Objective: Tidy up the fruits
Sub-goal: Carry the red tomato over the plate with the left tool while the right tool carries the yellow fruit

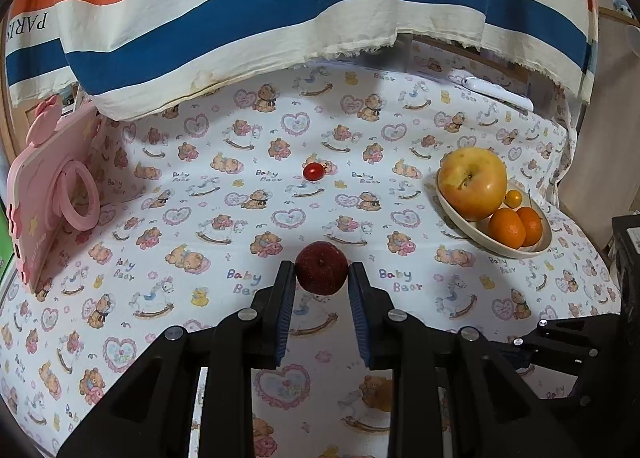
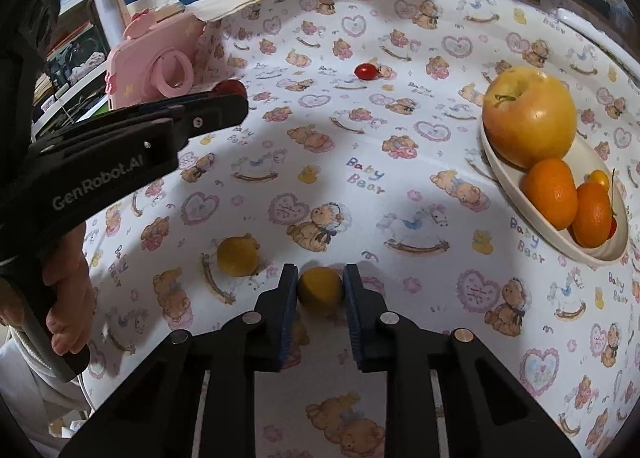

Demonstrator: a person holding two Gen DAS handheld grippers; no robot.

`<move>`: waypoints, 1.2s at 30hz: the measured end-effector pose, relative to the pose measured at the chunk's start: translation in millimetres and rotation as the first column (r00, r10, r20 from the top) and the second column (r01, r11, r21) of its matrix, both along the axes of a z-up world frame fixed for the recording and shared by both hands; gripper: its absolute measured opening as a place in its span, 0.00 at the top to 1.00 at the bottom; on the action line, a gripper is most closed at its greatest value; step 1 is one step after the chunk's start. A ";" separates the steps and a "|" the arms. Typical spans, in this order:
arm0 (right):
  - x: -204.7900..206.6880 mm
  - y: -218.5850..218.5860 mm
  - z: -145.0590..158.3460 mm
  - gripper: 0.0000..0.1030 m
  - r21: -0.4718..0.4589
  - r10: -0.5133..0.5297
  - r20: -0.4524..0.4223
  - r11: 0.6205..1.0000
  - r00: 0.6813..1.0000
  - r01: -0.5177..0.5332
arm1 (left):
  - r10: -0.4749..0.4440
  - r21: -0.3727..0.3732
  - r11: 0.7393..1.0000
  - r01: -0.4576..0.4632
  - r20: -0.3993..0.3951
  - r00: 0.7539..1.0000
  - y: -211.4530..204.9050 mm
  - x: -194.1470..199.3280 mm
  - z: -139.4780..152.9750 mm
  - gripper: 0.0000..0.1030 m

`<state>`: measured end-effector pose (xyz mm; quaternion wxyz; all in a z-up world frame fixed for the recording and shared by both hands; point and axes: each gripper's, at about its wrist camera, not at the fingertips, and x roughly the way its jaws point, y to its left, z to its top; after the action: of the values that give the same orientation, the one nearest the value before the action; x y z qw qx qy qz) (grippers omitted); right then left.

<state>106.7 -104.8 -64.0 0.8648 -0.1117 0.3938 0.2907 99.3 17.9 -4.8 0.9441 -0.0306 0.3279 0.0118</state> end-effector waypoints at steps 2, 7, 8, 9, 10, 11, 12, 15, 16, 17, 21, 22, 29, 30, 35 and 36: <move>-1.7 -1.5 3.5 0.77 0.003 -0.009 0.026 1.000 1.000 0.009 | -0.005 -0.002 1.000 0.005 0.003 1.000 0.8 -0.5 0.4 0.75; 0.2 -12.7 14.7 0.77 0.047 -0.050 0.052 0.998 0.997 0.048 | -0.017 -0.013 1.000 0.018 0.019 1.000 0.8 -2.5 2.8 0.75; 0.8 -15.4 17.3 0.77 0.055 -0.062 0.062 0.997 0.996 0.059 | -0.022 -0.014 1.000 0.023 0.022 1.000 0.6 -3.0 3.2 0.75; 1.3 -18.4 20.4 0.77 0.064 -0.078 0.075 0.995 0.994 0.074 | -0.029 -0.018 0.999 0.030 0.027 0.999 0.5 -3.7 4.0 0.75; 1.5 -21.1 23.1 0.77 0.072 -0.094 0.086 0.994 0.992 0.088 | -0.033 -0.020 0.999 0.034 0.035 0.999 -0.1 -4.8 4.8 0.75; 2.6 -25.2 27.1 0.77 0.084 -0.115 0.099 0.991 0.988 0.107 | -0.035 -0.018 0.999 0.036 0.043 0.998 -1.3 -5.8 5.8 0.75; 3.2 -28.0 29.9 0.77 0.092 -0.127 0.106 0.989 0.986 0.118 | -0.033 -0.014 0.999 0.034 0.051 0.998 -3.1 -6.3 6.9 0.75; 1.8 -40.0 45.8 0.77 0.130 -0.171 0.152 0.980 0.973 0.152 | -0.031 -0.018 0.999 0.032 0.071 0.997 -7.4 -8.7 13.5 0.75; 1.1 -44.4 52.2 0.77 0.145 -0.196 0.179 0.975 0.964 0.171 | -0.034 -0.021 0.999 0.035 0.080 0.996 -9.1 -10.4 18.2 0.75; -0.5 -49.6 59.3 0.77 0.158 -0.224 0.206 0.968 0.953 0.193 | -0.039 -0.010 0.999 0.040 0.085 0.996 -12.2 -11.7 23.5 0.75; -4.6 -71.9 91.7 0.77 0.211 -0.277 0.264 0.951 0.924 0.225 | -0.071 0.044 0.997 0.066 0.143 0.987 -28.8 -18.7 56.2 0.75; -5.9 -78.4 100.9 0.77 0.222 -0.291 0.285 0.947 0.913 0.233 | -0.079 0.054 0.996 0.072 0.162 0.984 -33.7 -20.1 65.5 0.75; 2.2 -134.4 156.2 0.77 0.330 -0.447 0.349 0.881 0.824 0.338 | -0.151 0.080 0.987 0.136 0.222 0.963 -81.7 0.1 105.4 0.75; 3.4 -140.5 159.9 0.77 0.337 -0.461 0.358 0.875 0.812 0.348 | -0.176 0.069 0.984 0.165 0.212 0.961 -90.1 7.4 107.2 0.75; 26.0 -173.8 163.5 0.77 0.362 -0.510 0.348 0.847 0.787 0.389 | -0.298 0.027 0.955 0.297 0.155 0.942 -135.4 50.6 106.6 0.75; 30.7 -179.7 160.4 0.77 0.369 -0.522 0.333 0.839 0.785 0.401 | -0.307 0.022 0.951 0.307 0.144 0.941 -142.9 57.3 103.9 0.75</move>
<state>137.3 -284.5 96.4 0.9803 0.0517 0.1686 0.0892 156.6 -125.0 99.1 0.9558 0.0196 0.2587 -0.1381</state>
